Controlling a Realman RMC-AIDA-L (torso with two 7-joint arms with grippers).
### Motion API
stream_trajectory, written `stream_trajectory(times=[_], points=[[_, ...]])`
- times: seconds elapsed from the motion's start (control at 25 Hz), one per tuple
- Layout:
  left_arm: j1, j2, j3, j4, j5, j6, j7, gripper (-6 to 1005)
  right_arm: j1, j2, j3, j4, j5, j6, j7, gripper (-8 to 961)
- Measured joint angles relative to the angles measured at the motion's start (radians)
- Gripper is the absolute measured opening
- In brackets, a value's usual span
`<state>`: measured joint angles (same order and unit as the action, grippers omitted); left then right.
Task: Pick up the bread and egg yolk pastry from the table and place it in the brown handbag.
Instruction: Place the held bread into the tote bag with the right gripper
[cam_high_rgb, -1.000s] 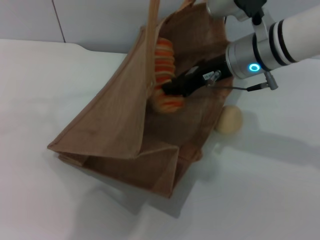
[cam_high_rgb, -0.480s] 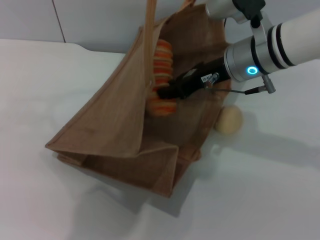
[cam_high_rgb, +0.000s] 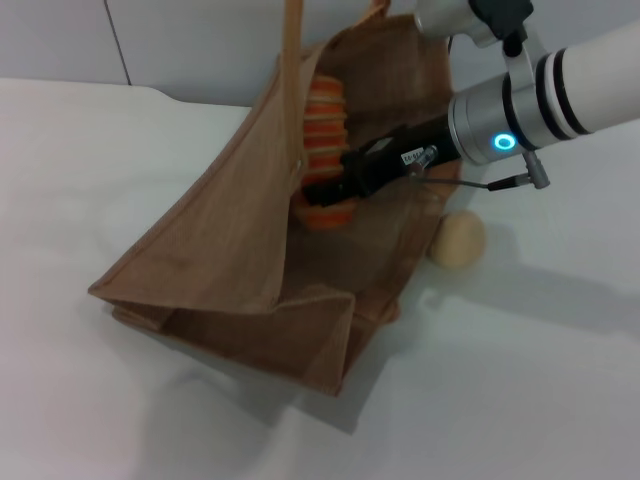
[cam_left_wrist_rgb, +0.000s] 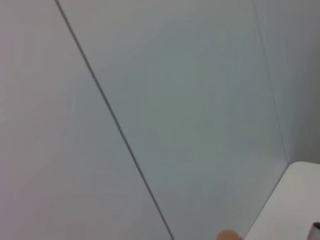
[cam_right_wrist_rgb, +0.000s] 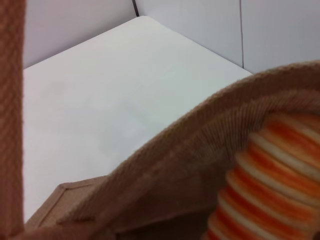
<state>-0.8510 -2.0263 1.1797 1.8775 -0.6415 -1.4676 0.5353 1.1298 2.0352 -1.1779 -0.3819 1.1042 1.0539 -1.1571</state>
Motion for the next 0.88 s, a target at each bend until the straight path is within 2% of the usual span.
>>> stream_trajectory(times=[0.28, 0.88], points=[[0.007, 0.0, -0.003, 0.0, 0.01, 0.0, 0.0, 114, 0.005, 0.0, -0.023, 0.0, 0.002, 0.009, 0.001, 847], [0.006, 0.0, -0.003, -0.001, 0.01, 0.001, -0.001, 114, 0.007, -0.001, -0.032, 0.001, -0.007, -0.012, 0.036, 876]])
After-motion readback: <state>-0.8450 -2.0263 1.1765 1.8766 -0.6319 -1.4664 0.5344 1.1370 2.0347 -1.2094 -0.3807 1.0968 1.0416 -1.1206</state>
